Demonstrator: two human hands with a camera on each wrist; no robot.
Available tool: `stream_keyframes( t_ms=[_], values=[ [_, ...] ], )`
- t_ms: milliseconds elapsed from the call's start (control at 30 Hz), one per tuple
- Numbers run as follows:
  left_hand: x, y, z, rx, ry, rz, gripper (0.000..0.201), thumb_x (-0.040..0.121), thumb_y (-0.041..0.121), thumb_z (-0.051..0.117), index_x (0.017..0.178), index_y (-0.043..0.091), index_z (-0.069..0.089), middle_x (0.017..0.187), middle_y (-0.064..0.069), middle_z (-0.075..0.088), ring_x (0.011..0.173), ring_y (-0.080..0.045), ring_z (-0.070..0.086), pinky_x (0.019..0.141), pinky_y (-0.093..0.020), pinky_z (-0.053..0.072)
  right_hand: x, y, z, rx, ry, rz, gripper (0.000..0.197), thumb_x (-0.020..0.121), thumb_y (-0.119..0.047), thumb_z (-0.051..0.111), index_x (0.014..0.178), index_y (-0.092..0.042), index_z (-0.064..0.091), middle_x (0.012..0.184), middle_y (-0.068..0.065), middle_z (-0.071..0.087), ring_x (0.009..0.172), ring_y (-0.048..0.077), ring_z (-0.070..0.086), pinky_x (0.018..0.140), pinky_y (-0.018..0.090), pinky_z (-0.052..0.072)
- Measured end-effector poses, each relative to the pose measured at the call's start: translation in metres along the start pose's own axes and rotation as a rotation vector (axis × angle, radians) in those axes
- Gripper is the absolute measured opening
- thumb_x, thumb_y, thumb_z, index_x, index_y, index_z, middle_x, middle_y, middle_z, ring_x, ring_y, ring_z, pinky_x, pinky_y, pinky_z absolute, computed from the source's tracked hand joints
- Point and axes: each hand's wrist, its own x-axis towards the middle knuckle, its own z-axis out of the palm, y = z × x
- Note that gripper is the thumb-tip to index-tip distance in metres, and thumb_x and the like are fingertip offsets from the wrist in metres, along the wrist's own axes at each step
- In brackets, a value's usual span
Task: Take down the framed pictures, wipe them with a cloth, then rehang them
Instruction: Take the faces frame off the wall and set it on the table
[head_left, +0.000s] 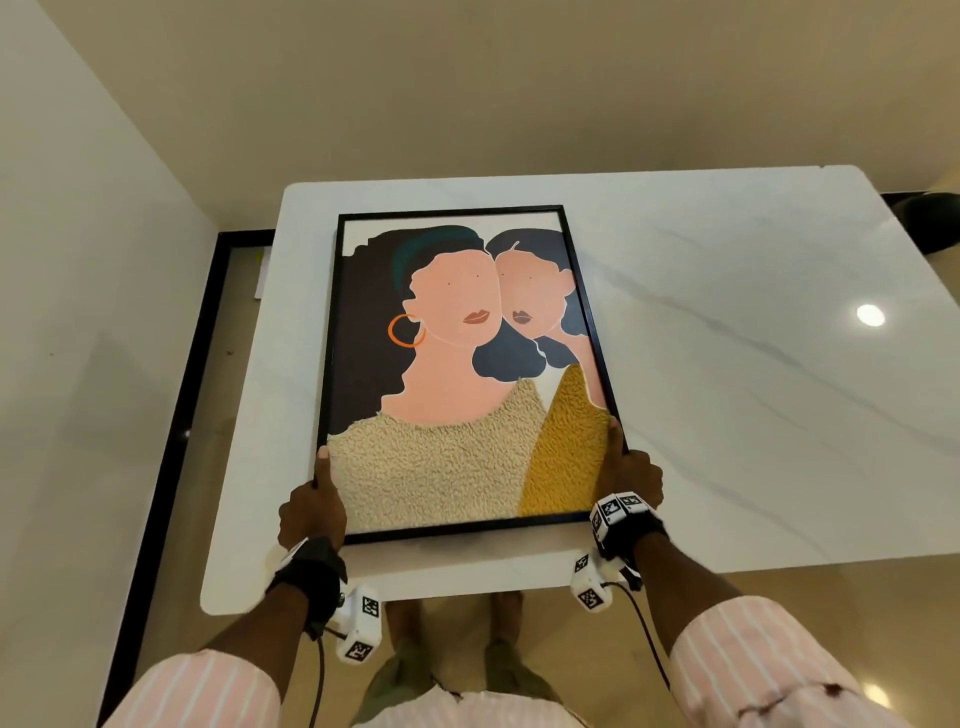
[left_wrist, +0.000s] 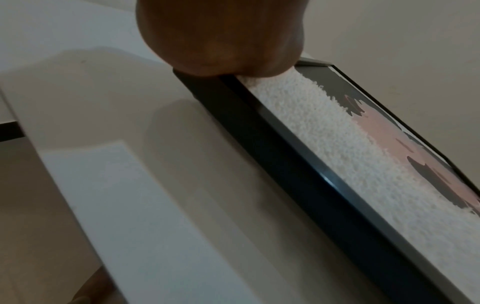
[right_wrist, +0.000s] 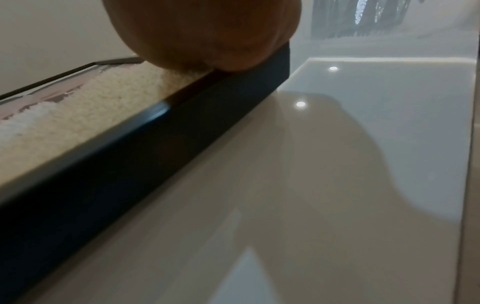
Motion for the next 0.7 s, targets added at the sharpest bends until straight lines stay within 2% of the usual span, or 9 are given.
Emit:
stream_keyframes(
  t_ms=[167,300,367,500,633,700],
  values=[
    [0.000,-0.008,0.004,0.063,0.021,0.127,0.074,0.098,0.059,0.025,0.116,-0.002,0.062,0.118,-0.028,0.061,0.109,-0.046,0.054,0.093,-0.049,0.040,0.000,0.001,0.001,-0.084,0.005,-0.094,0.079,0.098,-0.063,0.017,0.101,-0.001,0.065,0.105,0.024,0.066,0.099,0.040,0.061,0.085,0.043,0.045],
    [0.001,-0.015,0.001,0.058,0.101,0.233,0.062,0.098,0.055,0.034,0.103,0.001,0.063,0.106,-0.025,0.065,0.098,-0.044,0.058,0.078,-0.043,0.042,-0.004,-0.003,-0.002,-0.164,0.011,-0.208,0.052,0.106,-0.041,0.025,0.119,0.001,0.053,0.116,0.027,0.060,0.106,0.044,0.057,0.089,0.046,0.043],
    [0.001,-0.019,0.000,0.051,0.120,0.254,0.059,0.098,0.054,0.040,0.100,0.001,0.065,0.104,-0.023,0.066,0.097,-0.043,0.059,0.075,-0.042,0.042,-0.003,-0.001,-0.001,-0.263,0.019,-0.295,0.044,0.108,-0.030,0.025,0.120,-0.001,0.056,0.113,0.025,0.060,0.105,0.044,0.056,0.087,0.045,0.043],
    [0.002,-0.024,0.001,0.070,0.102,0.239,0.058,0.097,0.054,0.045,0.097,0.002,0.072,0.099,-0.023,0.068,0.095,-0.043,0.060,0.072,-0.038,0.039,0.001,-0.003,0.004,-0.296,0.061,-0.295,0.051,0.107,-0.034,0.030,0.103,0.005,0.062,0.106,0.026,0.061,0.103,0.042,0.054,0.079,0.044,0.045],
    [0.003,-0.023,-0.002,0.085,0.092,0.228,0.053,0.096,0.051,0.050,0.099,0.004,0.074,0.099,-0.025,0.068,0.094,-0.044,0.061,0.072,-0.036,0.039,0.009,-0.002,0.008,-0.424,0.010,-0.301,0.049,0.105,-0.031,0.020,0.113,-0.009,0.064,0.110,0.014,0.060,0.103,0.032,0.055,0.074,0.037,0.046],
    [0.002,-0.022,-0.003,0.083,0.103,0.228,0.048,0.095,0.048,0.054,0.105,0.006,0.074,0.102,-0.025,0.069,0.096,-0.045,0.061,0.074,-0.038,0.043,0.010,-0.001,0.008,-0.413,0.009,-0.317,0.046,0.106,-0.030,0.023,0.116,-0.007,0.062,0.113,0.015,0.059,0.103,0.033,0.056,0.077,0.039,0.047]
  ],
)
